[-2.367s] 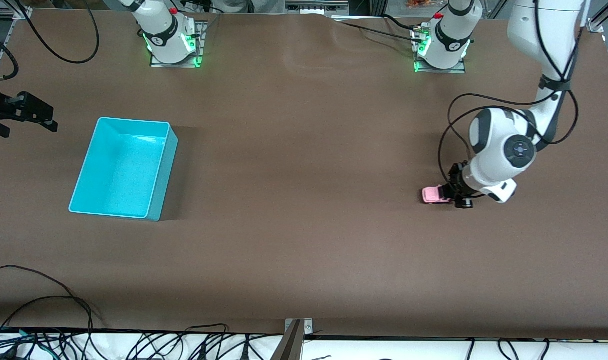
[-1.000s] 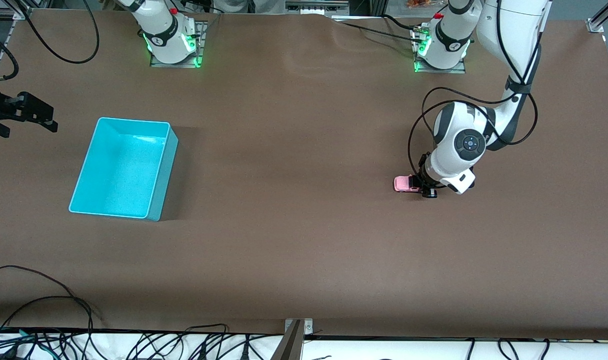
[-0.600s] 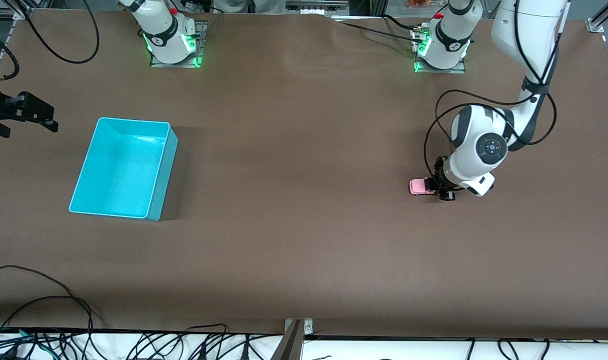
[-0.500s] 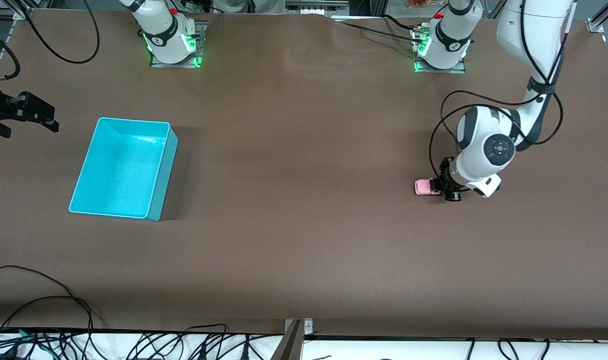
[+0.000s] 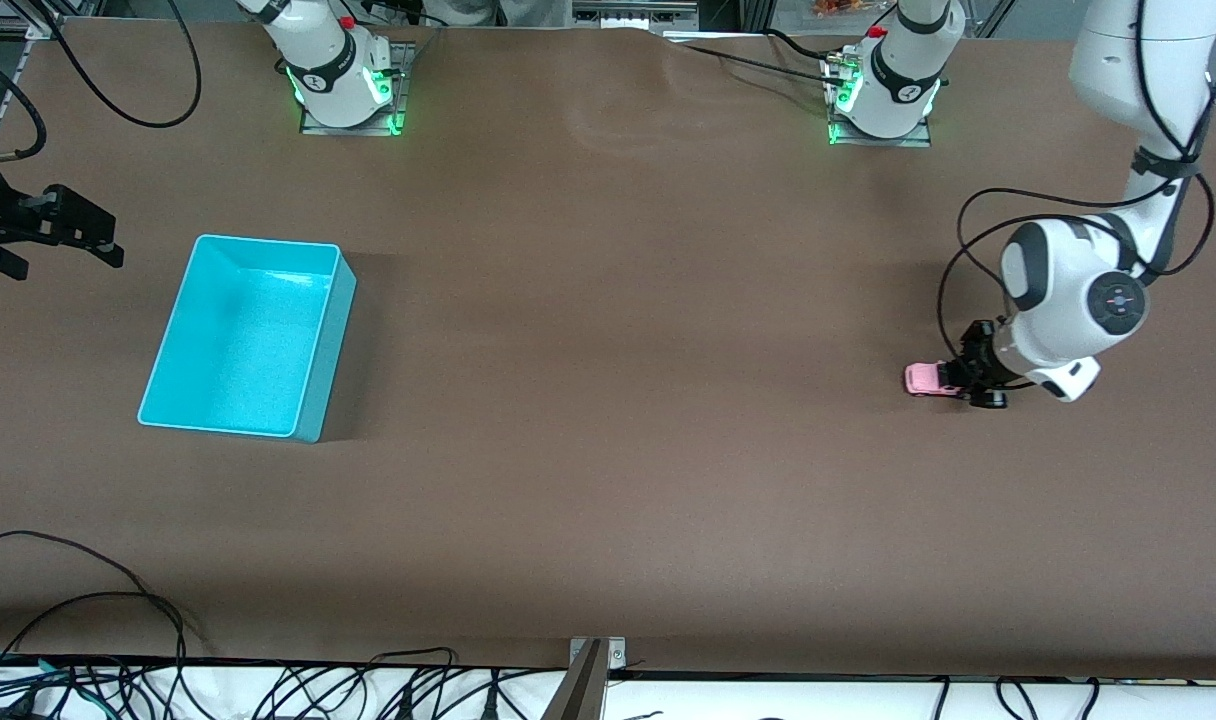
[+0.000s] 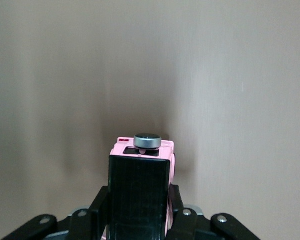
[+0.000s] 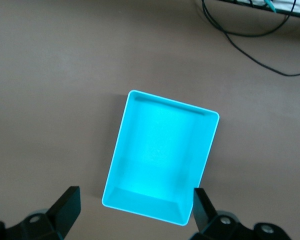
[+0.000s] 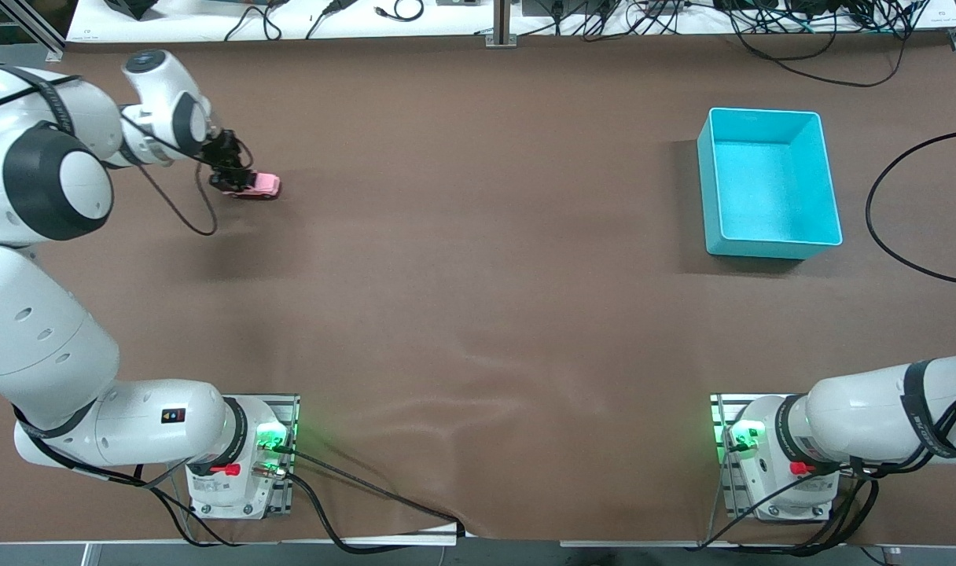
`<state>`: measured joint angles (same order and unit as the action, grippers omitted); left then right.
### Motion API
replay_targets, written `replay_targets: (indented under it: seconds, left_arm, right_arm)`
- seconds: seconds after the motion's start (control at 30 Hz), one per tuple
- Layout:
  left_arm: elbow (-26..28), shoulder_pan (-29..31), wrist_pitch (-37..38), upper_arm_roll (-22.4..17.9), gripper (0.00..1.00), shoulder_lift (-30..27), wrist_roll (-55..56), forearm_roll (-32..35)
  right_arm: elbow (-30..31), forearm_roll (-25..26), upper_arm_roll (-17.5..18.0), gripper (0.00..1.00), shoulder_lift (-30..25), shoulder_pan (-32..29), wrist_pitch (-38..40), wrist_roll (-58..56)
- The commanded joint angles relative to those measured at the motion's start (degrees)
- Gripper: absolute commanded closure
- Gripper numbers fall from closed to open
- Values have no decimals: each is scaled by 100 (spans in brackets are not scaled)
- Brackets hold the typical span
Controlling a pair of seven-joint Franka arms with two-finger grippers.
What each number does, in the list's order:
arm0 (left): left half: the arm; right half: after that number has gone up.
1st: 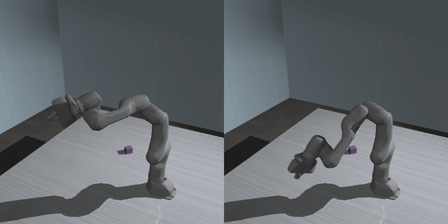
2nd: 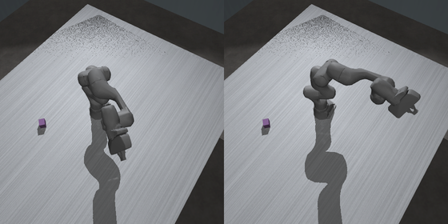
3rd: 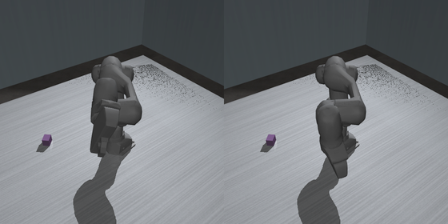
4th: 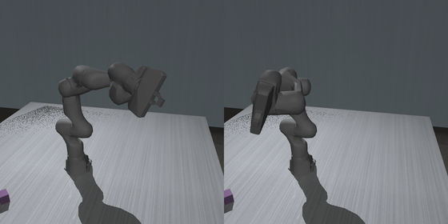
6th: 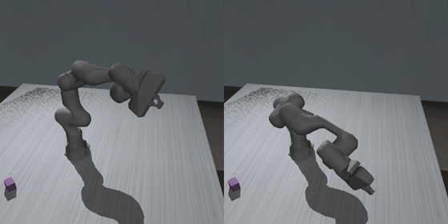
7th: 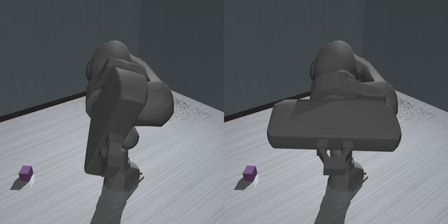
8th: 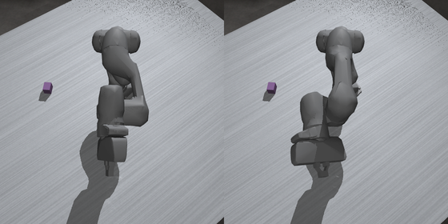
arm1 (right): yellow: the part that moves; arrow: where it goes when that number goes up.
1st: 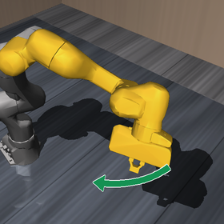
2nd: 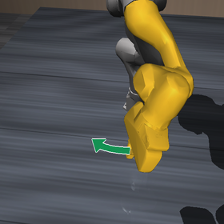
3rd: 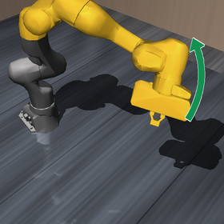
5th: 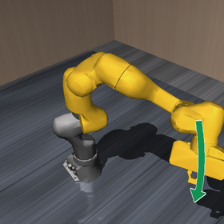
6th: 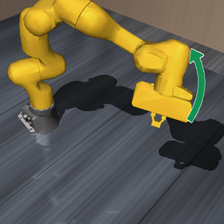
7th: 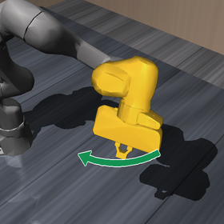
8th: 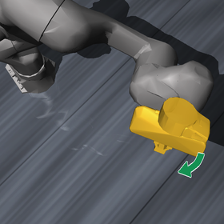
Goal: Wind and store pink jeep toy
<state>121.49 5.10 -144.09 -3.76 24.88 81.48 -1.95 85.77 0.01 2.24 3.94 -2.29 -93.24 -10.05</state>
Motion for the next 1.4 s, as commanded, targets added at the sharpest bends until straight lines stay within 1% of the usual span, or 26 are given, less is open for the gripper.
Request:
replay_targets:
  seconds: [0.0, 0.17, 0.27, 0.33, 0.4, 0.43, 0.5, 0.57, 0.6, 0.63, 0.77, 1.0, 1.17, 1.3, 1.37]
  left_arm:
    - [-46, 359, -67, 33, 89, 131, -360, 168]
    - [-55, 465, -76, 33, 86, 131, -378, 256]
    - [-55, 483, -102, 33, 85, 131, -378, 283]
    - [-55, 483, -111, 33, 82, 140, -378, 283]
    - [-55, 483, -111, 33, 71, 140, -378, 283]
    - [-55, 492, -111, 25, 63, 131, -378, 283]
    - [-64, 492, -111, 25, 37, 122, -396, 283]
    - [-90, 492, -102, 16, 26, 78, -413, 283]
    - [-160, 492, -50, 16, 12, 70, -500, 283]
    - [-178, 492, -23, 16, 0, 52, -580, 283]
    - [-222, 535, 284, -28, 0, -185, -773, 283]
    - [-231, 712, 1163, -19, 0, -747, -1450, 283]
    - [-239, 712, 1444, 7, 0, -1116, -1740, 283]
    - [-555, 703, 1856, 25, 0, -1319, -2056, 274]
    - [-871, 677, 2164, 33, 0, -1346, -2249, 274]
  right_arm:
    - [-87, -343, -13, 0, 28, 18, -132, -68]
    - [-87, -625, -30, 0, 28, 1, -133, -67]
    - [-87, -634, -39, 0, 28, -8, -124, -76]
    - [-87, -634, -48, 0, 28, -17, -106, -85]
    - [-87, -634, -57, 0, 28, -17, -71, -94]
    - [-87, -634, -57, 0, 28, -17, -62, -94]
    - [-87, -634, -57, 0, 28, -17, -36, -94]
    - [-87, -634, -57, 0, 19, -17, 25, -94]
    - [-87, -634, -57, 0, 19, -17, 60, -94]
    - [-87, -634, -57, 0, 19, -17, 61, -94]
    - [-87, -625, -66, 0, 19, -26, 52, -94]
    - [-87, -625, -74, 0, 28, -105, 52, -103]
    - [-87, -608, -74, 0, 28, -113, 43, -103]
    - [-87, -617, -83, 0, 28, -122, 52, -103]
    - [-87, -608, -101, 0, 28, -122, 52, -111]
